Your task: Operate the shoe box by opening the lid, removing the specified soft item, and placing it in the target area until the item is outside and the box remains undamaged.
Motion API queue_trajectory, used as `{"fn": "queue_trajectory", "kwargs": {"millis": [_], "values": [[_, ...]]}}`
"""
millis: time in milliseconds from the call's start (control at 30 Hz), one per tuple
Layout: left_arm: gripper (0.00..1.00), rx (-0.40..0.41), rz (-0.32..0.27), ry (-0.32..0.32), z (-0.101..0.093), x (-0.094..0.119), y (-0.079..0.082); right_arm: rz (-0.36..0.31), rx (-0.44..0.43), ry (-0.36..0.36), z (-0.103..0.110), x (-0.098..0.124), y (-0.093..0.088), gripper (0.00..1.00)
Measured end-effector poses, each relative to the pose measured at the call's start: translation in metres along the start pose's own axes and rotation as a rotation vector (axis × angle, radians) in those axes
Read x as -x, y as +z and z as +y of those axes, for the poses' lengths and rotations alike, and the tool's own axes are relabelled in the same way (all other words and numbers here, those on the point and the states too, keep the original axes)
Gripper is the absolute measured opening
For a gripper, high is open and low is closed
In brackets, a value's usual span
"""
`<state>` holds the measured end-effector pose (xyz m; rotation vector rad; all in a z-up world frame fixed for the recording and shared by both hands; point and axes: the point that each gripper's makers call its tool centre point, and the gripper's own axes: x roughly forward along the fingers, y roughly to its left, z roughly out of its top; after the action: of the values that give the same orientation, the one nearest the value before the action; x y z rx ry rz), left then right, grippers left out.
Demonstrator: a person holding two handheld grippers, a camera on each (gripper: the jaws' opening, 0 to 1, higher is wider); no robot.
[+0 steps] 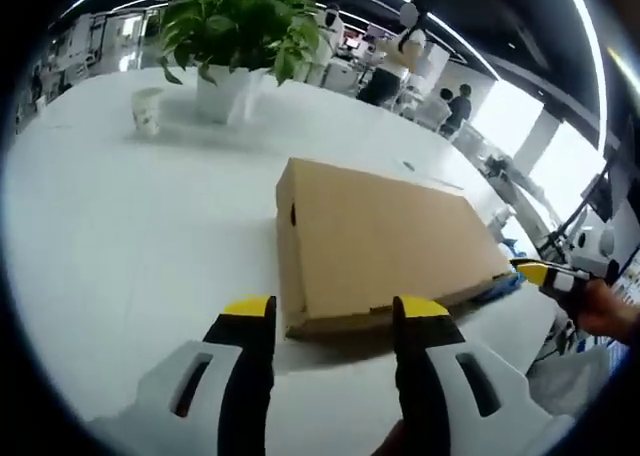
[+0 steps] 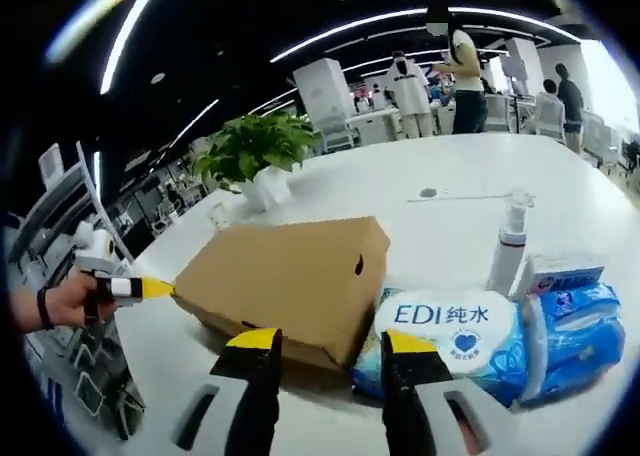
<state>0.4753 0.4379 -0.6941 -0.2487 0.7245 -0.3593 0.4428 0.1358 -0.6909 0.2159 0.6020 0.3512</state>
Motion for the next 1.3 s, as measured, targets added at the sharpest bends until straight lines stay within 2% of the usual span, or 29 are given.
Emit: {"fn": "queue_trajectory", "kwargs": {"millis": [100, 200, 267, 400, 500, 567, 600, 733, 867, 1100, 1300], "values": [[0.49, -0.016, -0.022, 0.01, 0.0, 0.013, -0.004, -0.008, 0.024, -0.027, -0.017, 0.027, -0.007, 0.41], [0.5, -0.068, -0.062, -0.002, -0.011, 0.029, -0.006, -0.037, 0.027, -0.06, -0.036, 0.054, -0.009, 0.44], [0.5, -0.098, -0.064, -0.023, -0.022, 0.035, -0.009, -0.066, 0.024, -0.082, -0.049, 0.072, -0.009, 0.44], [0.51, -0.152, -0.079, -0.043, -0.04, 0.044, -0.01, -0.092, 0.011, -0.124, -0.071, 0.1, -0.012, 0.46], [0.53, -0.145, -0.091, -0.074, -0.05, 0.041, -0.01, -0.133, -0.003, -0.144, -0.081, 0.117, -0.008, 0.49], [0.55, -0.117, -0.073, -0.107, -0.056, 0.03, -0.015, -0.157, 0.0, -0.144, -0.084, 0.123, -0.009, 0.51], [0.55, -0.116, -0.062, -0.101, -0.058, 0.028, -0.016, -0.158, 0.0, -0.144, -0.086, 0.124, -0.011, 0.52], [0.55, -0.172, -0.08, -0.12, -0.083, 0.028, -0.007, -0.175, 0.005, -0.143, -0.084, 0.128, -0.012, 0.53], [0.55, -0.182, -0.077, -0.124, -0.095, 0.026, -0.005, -0.182, 0.012, -0.128, -0.08, 0.126, -0.013, 0.54], [0.56, -0.189, -0.068, -0.115, -0.106, 0.03, -0.01, -0.198, -0.004, -0.134, -0.086, 0.134, -0.016, 0.55], [0.56, -0.191, -0.062, -0.105, -0.11, 0.034, -0.016, -0.223, -0.004, -0.141, -0.087, 0.136, -0.011, 0.55]]}}
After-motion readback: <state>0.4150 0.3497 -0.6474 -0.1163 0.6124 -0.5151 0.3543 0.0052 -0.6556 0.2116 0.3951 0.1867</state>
